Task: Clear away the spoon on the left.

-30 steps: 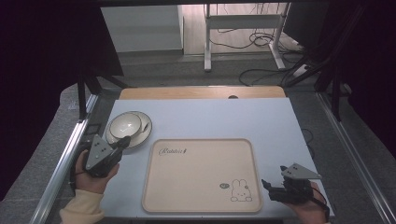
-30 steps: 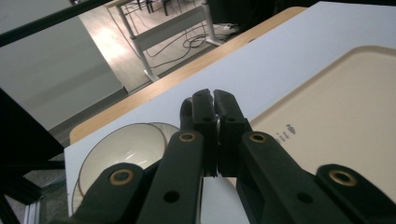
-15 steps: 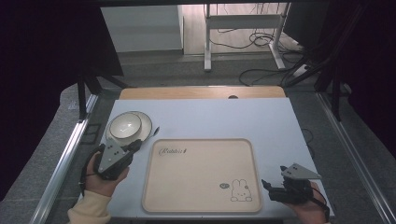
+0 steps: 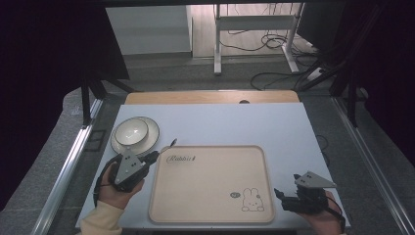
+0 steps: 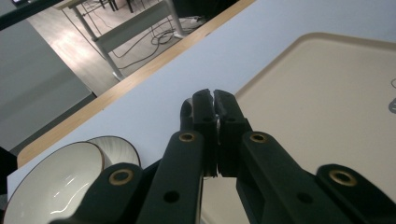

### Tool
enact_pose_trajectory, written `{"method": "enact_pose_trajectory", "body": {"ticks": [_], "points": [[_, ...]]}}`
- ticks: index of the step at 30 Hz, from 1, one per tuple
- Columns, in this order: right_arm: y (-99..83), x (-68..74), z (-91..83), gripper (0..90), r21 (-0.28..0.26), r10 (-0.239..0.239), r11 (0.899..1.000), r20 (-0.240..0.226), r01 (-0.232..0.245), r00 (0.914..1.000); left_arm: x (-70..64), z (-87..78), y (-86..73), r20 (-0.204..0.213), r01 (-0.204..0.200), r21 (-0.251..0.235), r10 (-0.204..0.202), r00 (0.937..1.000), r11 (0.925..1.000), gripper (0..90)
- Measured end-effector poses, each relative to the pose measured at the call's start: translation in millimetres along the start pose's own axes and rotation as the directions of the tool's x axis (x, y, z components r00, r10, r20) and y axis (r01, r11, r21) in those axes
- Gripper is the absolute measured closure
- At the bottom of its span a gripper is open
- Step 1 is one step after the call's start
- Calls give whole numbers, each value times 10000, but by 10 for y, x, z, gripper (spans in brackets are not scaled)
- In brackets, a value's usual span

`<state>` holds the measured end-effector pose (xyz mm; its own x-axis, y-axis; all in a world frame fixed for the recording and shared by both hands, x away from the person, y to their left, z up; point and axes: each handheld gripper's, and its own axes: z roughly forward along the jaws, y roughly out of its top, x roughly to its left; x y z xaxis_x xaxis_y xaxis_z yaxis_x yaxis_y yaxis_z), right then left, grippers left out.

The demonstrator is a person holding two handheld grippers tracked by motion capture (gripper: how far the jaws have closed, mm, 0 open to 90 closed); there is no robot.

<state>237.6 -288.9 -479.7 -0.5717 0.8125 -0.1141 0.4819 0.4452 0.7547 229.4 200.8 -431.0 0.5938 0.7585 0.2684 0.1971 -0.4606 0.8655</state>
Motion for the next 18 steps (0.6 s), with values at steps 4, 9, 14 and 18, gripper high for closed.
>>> {"method": "enact_pose_trajectory", "body": {"ticks": [4, 9, 14, 18], "points": [[0, 2, 4, 169, 21, -12, 10000, 1, 12, 10000, -46, 26, 10, 117, -113, 49, 113, 9999, 9999, 897], [-2, 1, 3, 169, 32, -27, 10000, 0, 27, 10000, -93, 61, 8, 261, -194, 110, 191, 9995, 9998, 897], [-3, 3, 7, 170, 60, -40, 10000, -4, 40, 10000, -140, 104, -3, 345, -344, 239, 336, 9988, 9991, 897], [-5, 5, 11, 169, 63, -42, 10000, -11, 42, 10000, -175, 142, -13, 441, -442, 359, 426, 9981, 9984, 896]]}}
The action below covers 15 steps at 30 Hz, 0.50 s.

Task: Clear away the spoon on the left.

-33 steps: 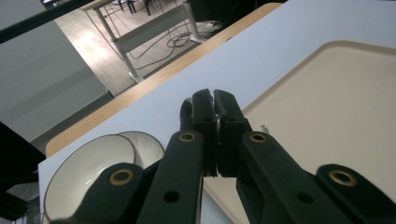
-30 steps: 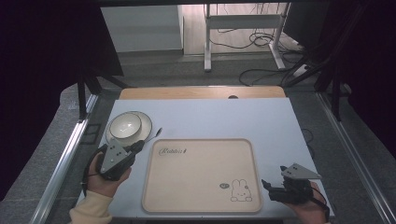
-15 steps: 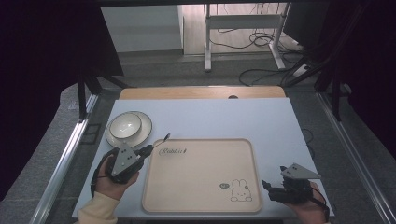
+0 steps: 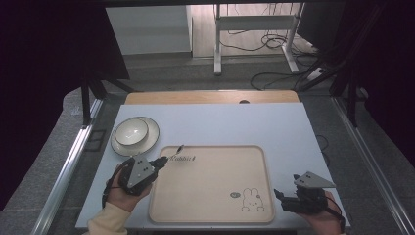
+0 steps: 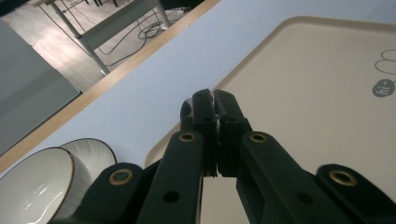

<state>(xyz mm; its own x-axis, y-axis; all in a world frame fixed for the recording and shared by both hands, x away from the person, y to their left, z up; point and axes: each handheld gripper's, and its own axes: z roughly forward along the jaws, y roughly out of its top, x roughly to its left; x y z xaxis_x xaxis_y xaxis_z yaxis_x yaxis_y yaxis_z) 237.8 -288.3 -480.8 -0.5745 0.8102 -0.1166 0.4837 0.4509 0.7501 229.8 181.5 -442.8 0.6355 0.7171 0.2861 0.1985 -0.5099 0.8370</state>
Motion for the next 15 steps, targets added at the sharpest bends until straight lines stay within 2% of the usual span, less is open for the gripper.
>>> {"method": "enact_pose_trajectory", "body": {"ticks": [15], "points": [[-2, -2, 1, 170, 33, -3, 10000, -7, 3, 10000, -68, 100, -35, 219, -224, 335, 216, 9995, 9992, 897]]}}
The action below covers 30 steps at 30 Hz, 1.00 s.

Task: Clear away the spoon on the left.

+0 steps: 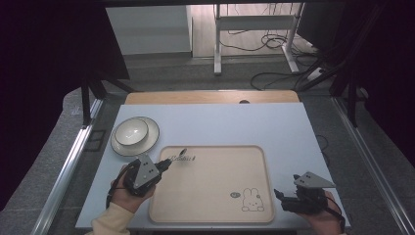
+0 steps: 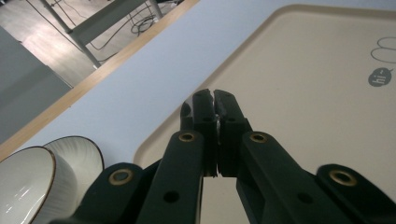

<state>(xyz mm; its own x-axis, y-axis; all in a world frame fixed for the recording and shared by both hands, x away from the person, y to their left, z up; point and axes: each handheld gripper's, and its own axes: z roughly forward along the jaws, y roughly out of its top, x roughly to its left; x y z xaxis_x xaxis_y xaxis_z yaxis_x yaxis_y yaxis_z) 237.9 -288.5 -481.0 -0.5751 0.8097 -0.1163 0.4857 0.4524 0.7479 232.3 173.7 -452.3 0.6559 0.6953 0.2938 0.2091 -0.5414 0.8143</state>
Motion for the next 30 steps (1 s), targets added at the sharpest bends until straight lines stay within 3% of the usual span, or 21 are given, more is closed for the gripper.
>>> {"method": "enact_pose_trajectory", "body": {"ticks": [10, 16, 26, 30], "points": [[-2, 2, 3, 170, 42, -10, 10000, 6, 10, 10000, -48, 61, -25, 35, -191, 202, 190, 9998, 9996, 896], [-7, -6, 3, 170, 43, 12, 10000, 19, -12, 10000, -146, 111, -50, -22, -924, 684, 928, 9957, 9934, 895], [-14, -7, 12, 170, 130, -23, 9999, 39, 22, 10000, -235, 127, -59, -101, -1510, 941, 1526, 9882, 9840, 895], [-18, -11, 15, 170, 174, -11, 9998, 66, 10, 10000, -301, 124, -64, -225, -1855, 1110, 1891, 9817, 9764, 889]]}}
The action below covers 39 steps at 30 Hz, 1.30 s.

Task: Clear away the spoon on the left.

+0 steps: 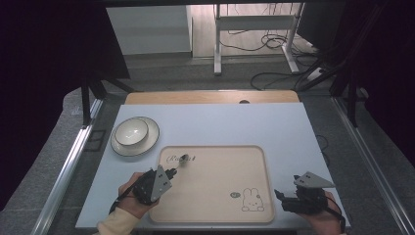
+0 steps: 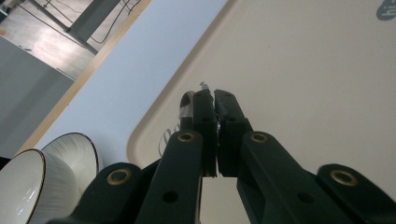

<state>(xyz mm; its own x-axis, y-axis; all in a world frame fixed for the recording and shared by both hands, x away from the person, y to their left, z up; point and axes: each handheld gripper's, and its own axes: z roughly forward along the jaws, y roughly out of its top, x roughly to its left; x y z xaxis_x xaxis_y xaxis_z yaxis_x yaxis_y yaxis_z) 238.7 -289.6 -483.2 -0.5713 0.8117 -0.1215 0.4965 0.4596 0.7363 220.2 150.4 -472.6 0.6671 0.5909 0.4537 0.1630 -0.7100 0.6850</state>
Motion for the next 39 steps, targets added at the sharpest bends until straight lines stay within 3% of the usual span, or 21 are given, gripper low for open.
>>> {"method": "enact_pose_trajectory", "body": {"ticks": [12, 19, 25, 28, 30, 32, 35, 36, 39], "points": [[-4, 11, 22, 170, 142, -15, 9999, -6, 15, 10000, -171, 57, 20, 171, -810, 390, 804, 9966, 9960, 850], [-7, 11, 25, 170, 176, -46, 9998, -14, 47, 10000, -257, 128, 10, 910, -1137, 738, 1069, 9901, 9908, 807], [-10, 16, 34, 170, 215, -76, 9997, -41, 77, 10000, -312, 201, 4, 1155, -1286, 992, 1170, 9864, 9867, 792], [-10, 18, 36, 170, 243, -82, 9997, -57, 83, 10000, -338, 242, -10, 1407, -1427, 1151, 1261, 9820, 9831, 778], [-11, 19, 38, 170, 255, -87, 9996, -64, 89, 9999, -340, 251, -13, 1712, -1785, 1393, 1538, 9732, 9740, 760], [-12, 19, 39, 170, 262, -88, 9996, -58, 89, 9999, -355, 282, -25, 2062, -1911, 1583, 1569, 9658, 9687, 714], [-12, 19, 37, 170, 258, -75, 9996, -67, 77, 9999, -354, 304, -40, 2550, -1650, 1449, 1243, 9589, 9756, 575], [-12, 20, 36, 170, 262, -62, 9996, -71, 64, 10000, -357, 302, -42, 2612, -1349, 1259, 984, 9603, 9828, 516], [-13, 16, 37, 169, 268, -76, 9996, -47, 77, 10000, -296, 271, -23, 3009, -607, 1042, 267, 9533, 9927, 434]]}}
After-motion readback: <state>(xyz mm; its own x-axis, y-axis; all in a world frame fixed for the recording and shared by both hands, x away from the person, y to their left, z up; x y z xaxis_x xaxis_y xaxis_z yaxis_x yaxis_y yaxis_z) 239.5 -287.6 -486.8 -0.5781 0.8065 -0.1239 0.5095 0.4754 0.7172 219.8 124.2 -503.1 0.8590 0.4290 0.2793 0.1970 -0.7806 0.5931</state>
